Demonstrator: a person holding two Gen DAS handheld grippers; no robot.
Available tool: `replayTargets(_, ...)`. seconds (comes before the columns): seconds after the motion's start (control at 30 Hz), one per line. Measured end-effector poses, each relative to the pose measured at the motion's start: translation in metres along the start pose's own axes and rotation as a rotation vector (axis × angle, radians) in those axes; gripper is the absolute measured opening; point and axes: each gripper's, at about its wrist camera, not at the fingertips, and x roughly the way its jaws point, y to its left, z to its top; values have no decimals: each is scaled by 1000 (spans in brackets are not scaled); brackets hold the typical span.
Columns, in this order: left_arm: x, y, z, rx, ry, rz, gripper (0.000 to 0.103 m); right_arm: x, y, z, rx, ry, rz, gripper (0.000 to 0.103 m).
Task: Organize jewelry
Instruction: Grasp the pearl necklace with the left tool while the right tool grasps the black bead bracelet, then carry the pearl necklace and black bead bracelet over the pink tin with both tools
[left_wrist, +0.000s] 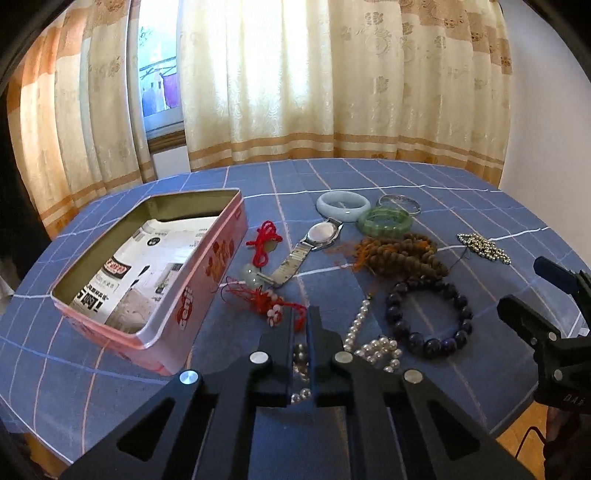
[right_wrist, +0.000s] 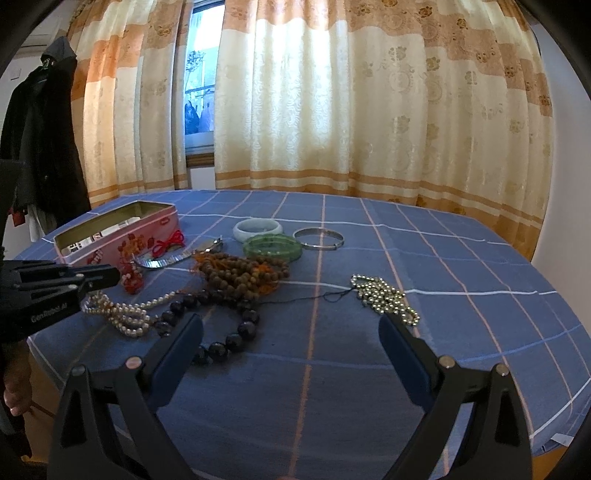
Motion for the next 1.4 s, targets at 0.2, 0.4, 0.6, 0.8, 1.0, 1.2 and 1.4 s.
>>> replayTargets(0.2, -24, 6, 11, 0, -93, 10, 5, 3, 4, 0, -2, 7, 4, 98)
replayTargets(0.4, -35, 12, 27, 11, -138, 27, 5, 8, 15, 3, -31, 29, 32, 98)
replayTargets(0.6, -38, 14, 36, 14, -163, 23, 5, 14, 34, 5, -64, 64, 110, 96)
replayTargets(0.8, -40, 14, 45, 19, -185, 22, 5, 31, 50, 6, -83, 151, 198, 80)
replayTargets(1.0, -36, 19, 44, 7, -184, 13, 5, 37, 63, 3, -168, 177, 163, 65)
replayTargets(1.2, -31, 23, 34, -10, -159, 6, 5, 36, 74, -1, -226, 198, 192, 29)
replayTargets(1.4, -38, 29, 31, -17, -168, 7, 5, 34, 69, 1, -180, 195, 232, 16)
